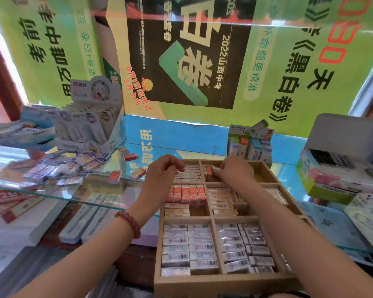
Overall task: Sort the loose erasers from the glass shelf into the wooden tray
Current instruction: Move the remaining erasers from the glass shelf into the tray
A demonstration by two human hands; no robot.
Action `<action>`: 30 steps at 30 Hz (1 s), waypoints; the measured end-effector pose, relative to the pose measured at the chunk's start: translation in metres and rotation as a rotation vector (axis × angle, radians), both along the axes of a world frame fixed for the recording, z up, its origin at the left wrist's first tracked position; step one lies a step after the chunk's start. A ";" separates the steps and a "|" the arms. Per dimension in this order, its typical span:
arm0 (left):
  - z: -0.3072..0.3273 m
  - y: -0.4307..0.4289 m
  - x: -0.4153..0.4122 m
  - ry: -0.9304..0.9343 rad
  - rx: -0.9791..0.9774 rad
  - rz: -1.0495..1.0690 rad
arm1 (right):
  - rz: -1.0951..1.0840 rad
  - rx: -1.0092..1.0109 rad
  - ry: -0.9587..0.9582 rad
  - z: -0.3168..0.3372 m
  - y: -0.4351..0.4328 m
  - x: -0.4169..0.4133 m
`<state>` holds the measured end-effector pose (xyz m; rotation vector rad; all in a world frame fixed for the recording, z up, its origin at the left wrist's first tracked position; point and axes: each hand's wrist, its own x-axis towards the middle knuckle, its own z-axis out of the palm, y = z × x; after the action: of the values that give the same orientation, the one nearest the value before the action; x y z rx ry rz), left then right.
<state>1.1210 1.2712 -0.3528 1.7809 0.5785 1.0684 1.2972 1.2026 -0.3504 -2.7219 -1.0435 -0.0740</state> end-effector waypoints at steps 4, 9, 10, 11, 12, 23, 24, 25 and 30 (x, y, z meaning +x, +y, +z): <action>-0.004 0.007 -0.007 0.012 0.024 -0.006 | 0.048 -0.092 0.137 0.000 0.010 -0.005; -0.010 0.019 -0.015 0.084 0.079 0.054 | 0.112 -0.168 0.250 0.008 0.007 -0.005; -0.014 0.025 -0.018 0.132 0.117 0.109 | 0.097 -0.180 0.213 0.009 0.005 -0.008; -0.018 0.031 -0.021 0.200 0.170 0.184 | 0.075 -0.184 0.146 0.010 0.004 -0.012; -0.025 0.041 -0.025 0.299 0.233 0.288 | 0.053 -0.164 0.060 0.011 0.004 -0.017; -0.064 0.081 -0.050 0.942 0.370 0.542 | 0.402 0.247 0.017 0.026 0.012 -0.067; -0.063 0.080 -0.048 0.894 0.370 0.531 | 0.416 0.256 0.017 0.026 0.013 -0.069; -0.063 0.080 -0.047 0.844 0.367 0.506 | 0.432 0.260 0.013 0.025 0.013 -0.071; -0.064 0.084 -0.044 0.711 0.285 0.436 | 0.492 0.246 0.042 0.019 0.011 -0.079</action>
<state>1.0775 1.3553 -0.4166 2.3614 1.3477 0.7939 1.2184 1.2140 -0.3314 -2.1760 -1.5424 -0.0572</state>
